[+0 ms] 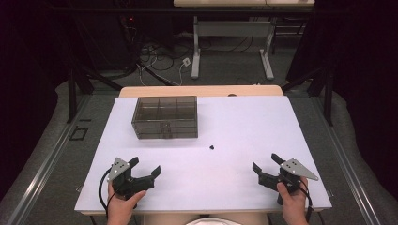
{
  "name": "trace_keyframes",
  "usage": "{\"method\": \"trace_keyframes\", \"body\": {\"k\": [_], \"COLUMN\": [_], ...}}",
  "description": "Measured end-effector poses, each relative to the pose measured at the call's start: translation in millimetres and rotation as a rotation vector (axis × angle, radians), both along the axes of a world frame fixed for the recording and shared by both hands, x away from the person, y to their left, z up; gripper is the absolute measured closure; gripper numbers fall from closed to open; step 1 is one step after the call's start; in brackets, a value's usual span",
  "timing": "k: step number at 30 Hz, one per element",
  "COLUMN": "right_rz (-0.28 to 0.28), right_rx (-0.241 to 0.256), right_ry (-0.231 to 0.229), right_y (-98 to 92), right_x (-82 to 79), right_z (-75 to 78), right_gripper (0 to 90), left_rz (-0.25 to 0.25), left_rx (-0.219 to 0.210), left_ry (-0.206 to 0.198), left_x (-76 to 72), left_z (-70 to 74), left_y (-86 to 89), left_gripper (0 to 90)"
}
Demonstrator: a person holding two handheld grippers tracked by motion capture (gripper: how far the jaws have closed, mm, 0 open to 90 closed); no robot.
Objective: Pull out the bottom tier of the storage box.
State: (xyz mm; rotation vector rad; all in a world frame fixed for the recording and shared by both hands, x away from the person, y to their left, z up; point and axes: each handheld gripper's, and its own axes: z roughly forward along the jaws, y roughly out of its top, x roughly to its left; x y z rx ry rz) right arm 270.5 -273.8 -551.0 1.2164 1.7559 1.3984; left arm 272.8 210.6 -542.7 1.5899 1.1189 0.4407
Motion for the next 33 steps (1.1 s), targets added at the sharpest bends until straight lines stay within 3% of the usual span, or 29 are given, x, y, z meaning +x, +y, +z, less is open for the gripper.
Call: {"method": "trace_keyframes", "body": {"k": [10,15,16,17,18,33], "right_rz": [0.008,0.012,0.01,-0.007,0.003,-0.001], "right_rx": [-0.002,-0.015,-0.011,0.018,0.003,0.006], "right_ry": [0.004,0.03,0.027,-0.015,0.002,0.012], "right_y": [1.4,0.0,0.0,2.5,0.9,0.2], "right_x": [-0.3,-1.8,-1.7,0.6,-0.2,-0.7], "right_z": [-0.5,0.7,0.5,-1.8,-0.8,-1.0], "right_gripper": [15.0,15.0,15.0,15.0,15.0,15.0], "left_rz": [0.017,0.028,0.032,0.034,0.034,0.027], "left_rx": [-0.008,-0.01,-0.008,-0.007,-0.008,-0.012], "left_ry": [0.007,-0.01,-0.011,-0.015,-0.018,-0.006], "left_x": [7.9,13.8,15.0,16.3,17.8,37.1], "left_z": [7.1,11.2,12.4,13.4,14.4,30.2], "left_y": [-3.0,-5.8,-6.9,-7.9,-8.8,-17.0], "left_gripper": [0.3,0.4,0.4,0.4,0.4,5.6]}}
